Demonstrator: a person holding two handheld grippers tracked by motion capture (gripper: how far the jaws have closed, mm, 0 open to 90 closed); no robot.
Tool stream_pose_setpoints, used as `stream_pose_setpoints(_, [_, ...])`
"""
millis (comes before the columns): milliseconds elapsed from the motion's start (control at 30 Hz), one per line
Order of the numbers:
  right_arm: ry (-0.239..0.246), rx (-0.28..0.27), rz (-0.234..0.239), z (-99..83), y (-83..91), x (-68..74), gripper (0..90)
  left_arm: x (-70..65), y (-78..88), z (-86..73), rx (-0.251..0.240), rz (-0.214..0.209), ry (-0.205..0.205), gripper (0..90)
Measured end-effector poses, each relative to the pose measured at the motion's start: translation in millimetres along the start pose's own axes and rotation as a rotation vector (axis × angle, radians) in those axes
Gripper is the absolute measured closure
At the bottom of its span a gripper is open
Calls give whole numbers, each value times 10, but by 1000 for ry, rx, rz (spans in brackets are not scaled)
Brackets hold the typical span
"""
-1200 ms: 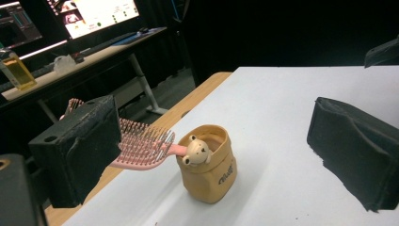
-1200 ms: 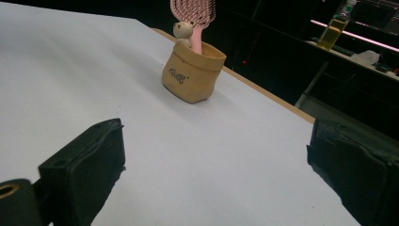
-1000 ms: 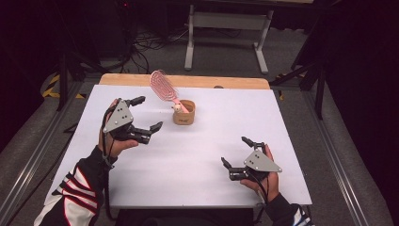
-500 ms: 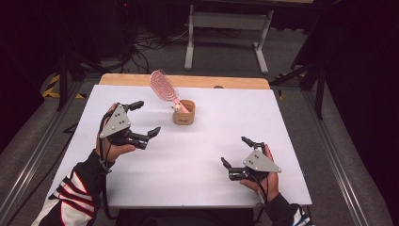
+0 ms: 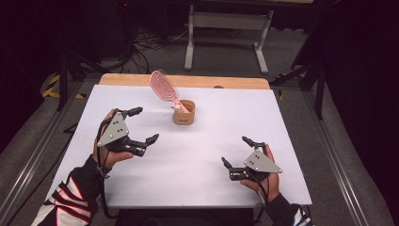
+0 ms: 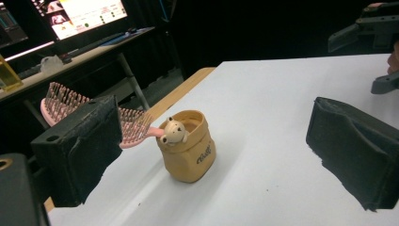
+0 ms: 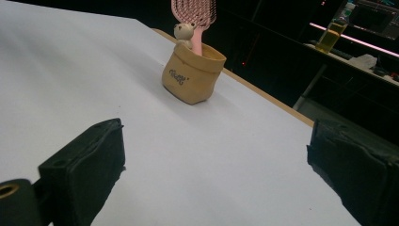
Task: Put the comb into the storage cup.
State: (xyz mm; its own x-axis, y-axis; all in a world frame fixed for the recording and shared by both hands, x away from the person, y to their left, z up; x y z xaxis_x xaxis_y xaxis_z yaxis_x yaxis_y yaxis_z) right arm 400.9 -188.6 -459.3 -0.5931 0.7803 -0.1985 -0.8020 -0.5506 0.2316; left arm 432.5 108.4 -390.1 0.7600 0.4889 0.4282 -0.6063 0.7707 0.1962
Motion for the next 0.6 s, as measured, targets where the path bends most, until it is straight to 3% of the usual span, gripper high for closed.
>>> stream_pose_setpoints(600, [3,-4,-6,10,13,0,51,-165,167,-134,38,0,-32,56])
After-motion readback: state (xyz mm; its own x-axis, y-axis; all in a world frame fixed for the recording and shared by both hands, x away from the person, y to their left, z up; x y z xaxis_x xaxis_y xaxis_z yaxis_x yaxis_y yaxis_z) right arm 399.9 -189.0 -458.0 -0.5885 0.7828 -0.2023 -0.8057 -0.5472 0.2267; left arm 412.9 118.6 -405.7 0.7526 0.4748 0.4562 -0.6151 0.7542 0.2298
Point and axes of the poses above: each handheld gripper's, and its own axes: y roughly backward along the jaws, z roughly out of its top, x roughly to its left, the point moved 9 cm from there along -y, roughly forward along the jaws, and after that the axes turned 9 degrees about -y, right-handed, at the moved point
